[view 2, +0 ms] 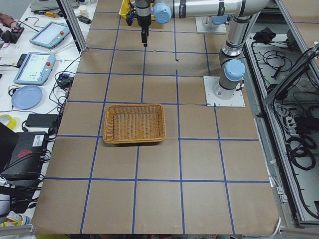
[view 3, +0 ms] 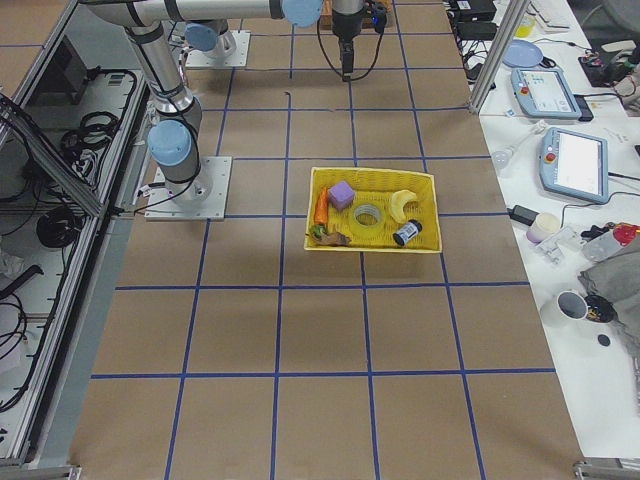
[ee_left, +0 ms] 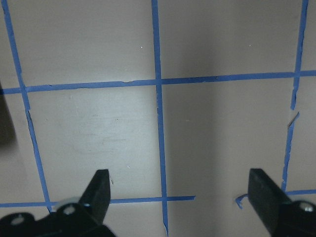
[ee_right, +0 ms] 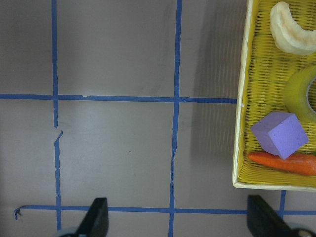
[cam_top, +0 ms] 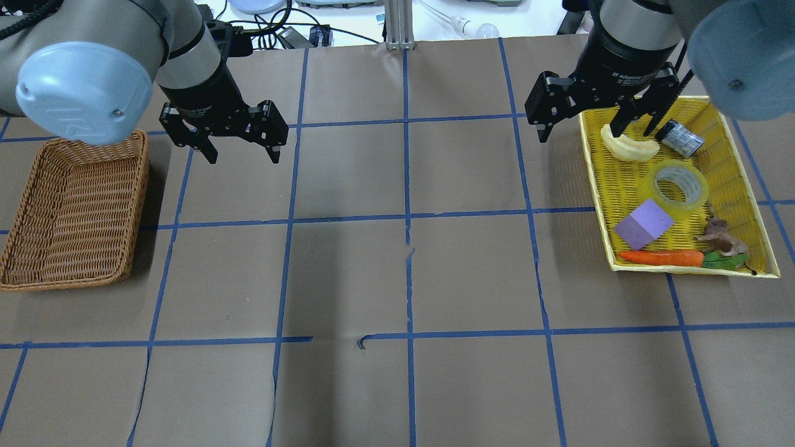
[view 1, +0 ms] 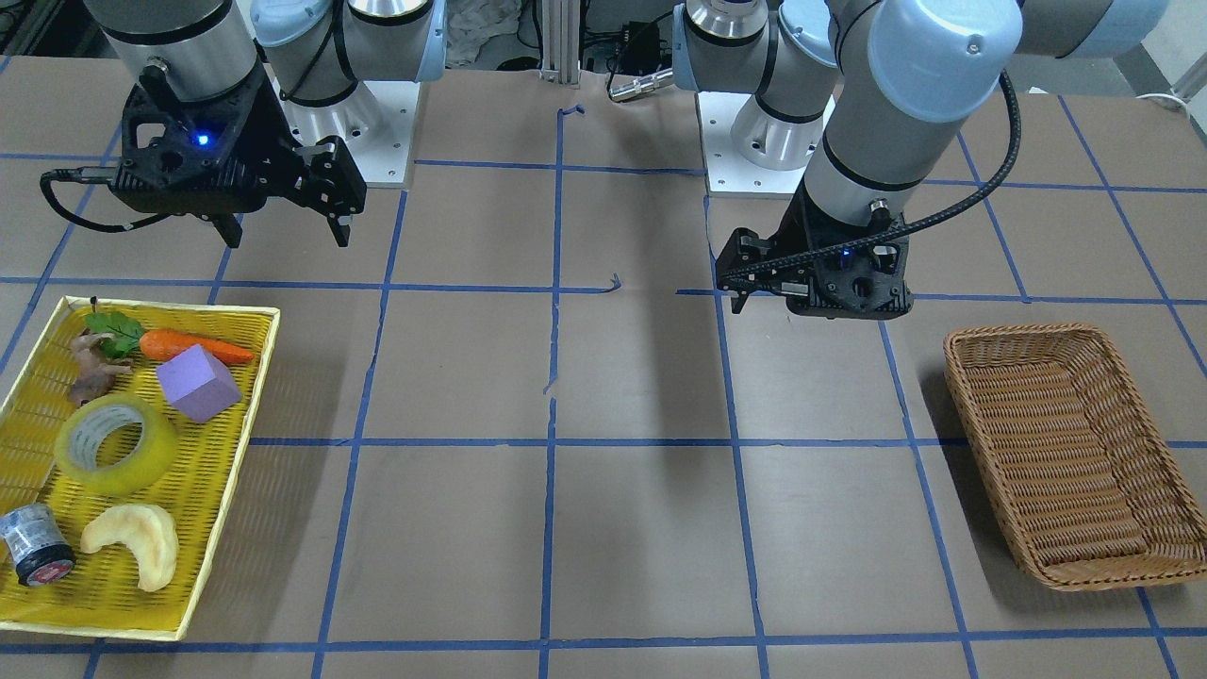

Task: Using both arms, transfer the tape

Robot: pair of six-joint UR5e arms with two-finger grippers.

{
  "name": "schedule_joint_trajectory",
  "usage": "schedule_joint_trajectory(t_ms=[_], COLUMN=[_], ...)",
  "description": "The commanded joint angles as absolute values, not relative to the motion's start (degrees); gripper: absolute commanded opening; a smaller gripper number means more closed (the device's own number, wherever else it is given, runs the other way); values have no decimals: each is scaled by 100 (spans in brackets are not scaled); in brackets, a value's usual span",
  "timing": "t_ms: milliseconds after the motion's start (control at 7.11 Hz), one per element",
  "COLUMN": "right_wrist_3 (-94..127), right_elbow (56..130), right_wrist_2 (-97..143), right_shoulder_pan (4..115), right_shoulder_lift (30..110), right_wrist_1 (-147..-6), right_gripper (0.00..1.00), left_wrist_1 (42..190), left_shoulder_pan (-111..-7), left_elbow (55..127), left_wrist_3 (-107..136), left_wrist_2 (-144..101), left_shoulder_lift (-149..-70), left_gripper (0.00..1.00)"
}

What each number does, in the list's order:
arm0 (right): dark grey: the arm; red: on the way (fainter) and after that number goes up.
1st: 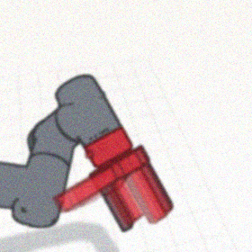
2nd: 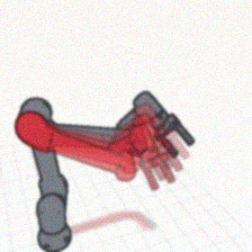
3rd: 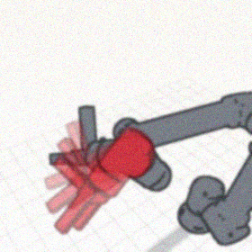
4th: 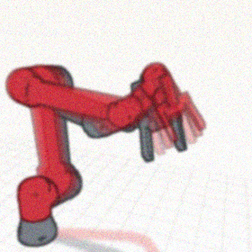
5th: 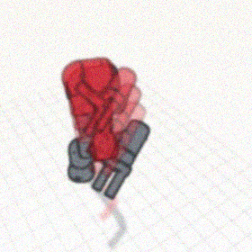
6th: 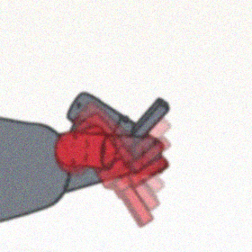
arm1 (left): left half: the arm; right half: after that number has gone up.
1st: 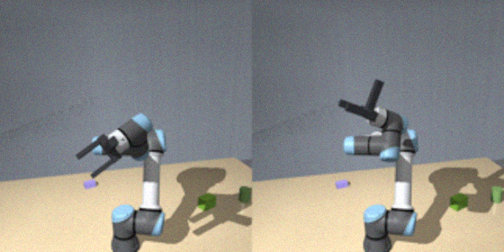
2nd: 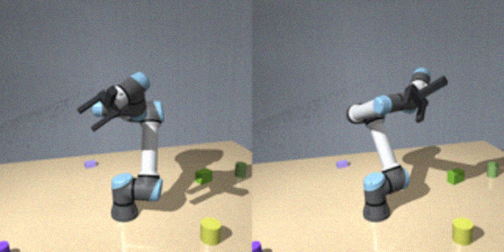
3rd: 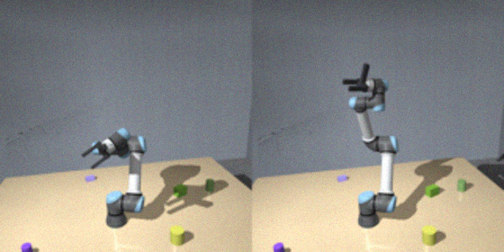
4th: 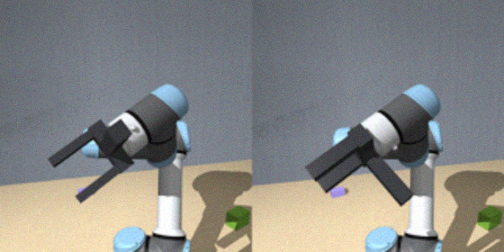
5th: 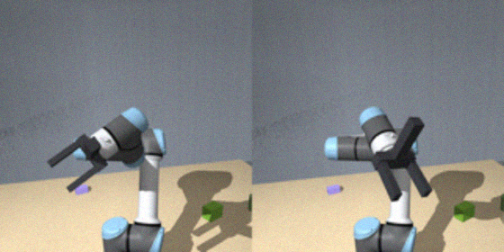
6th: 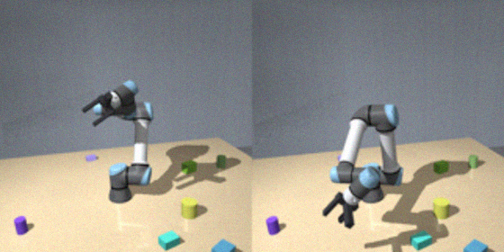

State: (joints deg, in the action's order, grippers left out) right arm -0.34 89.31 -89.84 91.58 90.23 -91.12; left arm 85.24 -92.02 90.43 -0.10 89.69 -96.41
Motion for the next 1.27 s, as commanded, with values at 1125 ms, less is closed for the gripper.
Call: schedule_joint_trajectory(t_ms=[1125], right_wrist_3=[-35], right_elbow=[8851], right_wrist_2=[-8974], right_shoulder_pan=[9088], right_shoulder_lift=[8868], right_wrist_1=[-8966], right_gripper=[98], left_wrist_1=[8525], left_shoulder_pan=[-9193], left_elbow=[9061], left_wrist_3=[-9], left_wrist_2=[8938], left_shoulder_lift=[-9633], left_gripper=[100])
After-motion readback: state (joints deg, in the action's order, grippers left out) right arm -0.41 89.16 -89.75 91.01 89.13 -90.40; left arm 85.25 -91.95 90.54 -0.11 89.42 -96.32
